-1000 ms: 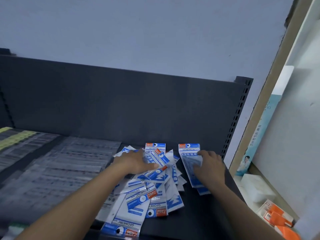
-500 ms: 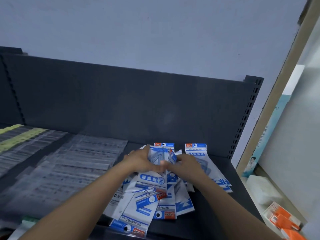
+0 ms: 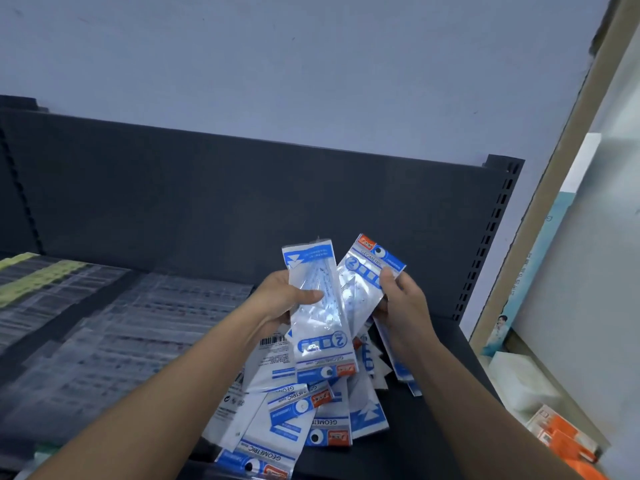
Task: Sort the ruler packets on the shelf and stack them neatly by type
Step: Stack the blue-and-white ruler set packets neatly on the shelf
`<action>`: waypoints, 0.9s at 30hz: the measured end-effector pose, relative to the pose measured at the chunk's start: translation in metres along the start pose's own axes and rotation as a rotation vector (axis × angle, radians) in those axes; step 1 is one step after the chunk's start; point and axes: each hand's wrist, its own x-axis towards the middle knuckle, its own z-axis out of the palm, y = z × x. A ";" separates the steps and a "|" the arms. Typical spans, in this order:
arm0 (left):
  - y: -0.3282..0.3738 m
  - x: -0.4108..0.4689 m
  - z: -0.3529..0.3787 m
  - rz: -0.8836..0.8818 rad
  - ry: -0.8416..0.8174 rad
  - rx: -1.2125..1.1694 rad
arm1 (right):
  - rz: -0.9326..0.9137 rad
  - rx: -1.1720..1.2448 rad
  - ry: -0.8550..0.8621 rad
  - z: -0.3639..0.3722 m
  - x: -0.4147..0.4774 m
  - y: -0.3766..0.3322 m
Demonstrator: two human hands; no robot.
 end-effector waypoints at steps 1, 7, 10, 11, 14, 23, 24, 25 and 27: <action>0.002 0.000 0.002 0.010 0.017 -0.040 | 0.019 0.002 -0.066 -0.001 -0.001 -0.001; 0.007 -0.001 0.013 0.054 0.124 -0.148 | 0.054 -0.124 -0.048 -0.006 0.002 0.012; 0.006 0.001 0.013 0.049 0.147 -0.129 | -0.056 -0.200 0.071 -0.009 0.003 0.005; 0.006 0.001 0.014 0.054 0.142 -0.130 | -0.090 -0.243 0.084 -0.011 0.002 0.001; 0.007 0.001 0.019 0.085 0.128 -0.126 | -0.152 -0.325 0.078 -0.014 -0.001 -0.003; 0.010 0.002 0.027 0.130 0.057 -0.207 | -0.002 -0.166 -0.083 -0.016 -0.010 -0.007; 0.010 0.003 0.026 0.126 0.064 -0.228 | 0.032 -0.102 -0.083 -0.017 -0.010 -0.009; 0.010 0.001 0.027 0.118 0.082 -0.228 | 0.056 -0.056 -0.084 -0.019 -0.010 -0.010; 0.010 -0.001 0.026 0.115 0.138 -0.183 | 0.082 -0.041 -0.095 -0.022 -0.008 -0.009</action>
